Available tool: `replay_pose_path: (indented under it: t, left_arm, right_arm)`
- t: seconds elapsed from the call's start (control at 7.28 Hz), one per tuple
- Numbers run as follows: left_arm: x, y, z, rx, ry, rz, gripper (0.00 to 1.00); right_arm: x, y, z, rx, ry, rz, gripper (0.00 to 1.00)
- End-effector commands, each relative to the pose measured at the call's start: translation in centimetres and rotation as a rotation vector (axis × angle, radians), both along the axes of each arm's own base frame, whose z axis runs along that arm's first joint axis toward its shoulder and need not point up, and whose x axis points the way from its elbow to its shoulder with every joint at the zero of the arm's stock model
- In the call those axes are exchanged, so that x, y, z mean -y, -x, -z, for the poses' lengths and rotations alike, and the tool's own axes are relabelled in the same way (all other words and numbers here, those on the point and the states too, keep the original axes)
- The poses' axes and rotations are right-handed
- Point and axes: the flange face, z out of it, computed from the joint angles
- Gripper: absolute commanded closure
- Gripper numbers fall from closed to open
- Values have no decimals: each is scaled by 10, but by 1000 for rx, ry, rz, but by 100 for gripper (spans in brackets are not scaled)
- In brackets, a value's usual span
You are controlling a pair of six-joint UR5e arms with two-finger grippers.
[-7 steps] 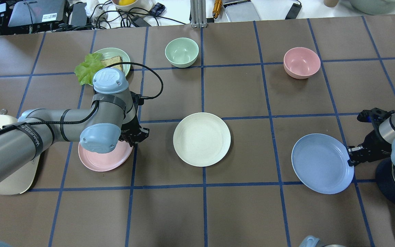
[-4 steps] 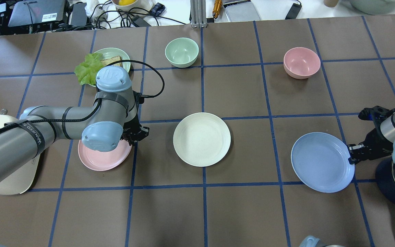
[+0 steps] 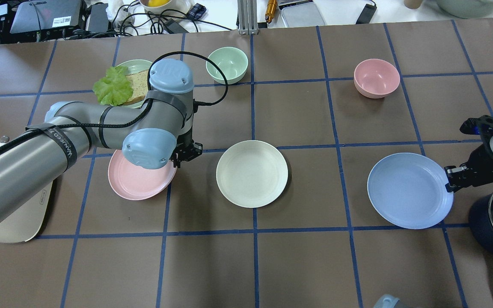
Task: Stack three plates with pink and blue
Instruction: 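Lift the pink plate with the left gripper and carry it onto the cream plate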
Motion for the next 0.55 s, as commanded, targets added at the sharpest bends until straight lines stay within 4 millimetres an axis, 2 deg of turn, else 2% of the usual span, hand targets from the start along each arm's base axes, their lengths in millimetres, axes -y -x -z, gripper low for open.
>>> replay_pose_path:
  t: [0.0,0.41]
  left_arm:
    - [6,46,-10,18,12,-33,100]
    - [9,117,-32,31,38,-62,100]
  right_arm:
    - [7,5,-11,-5,3,3,100]
    - [9,5,-14,11,-16,5,100]
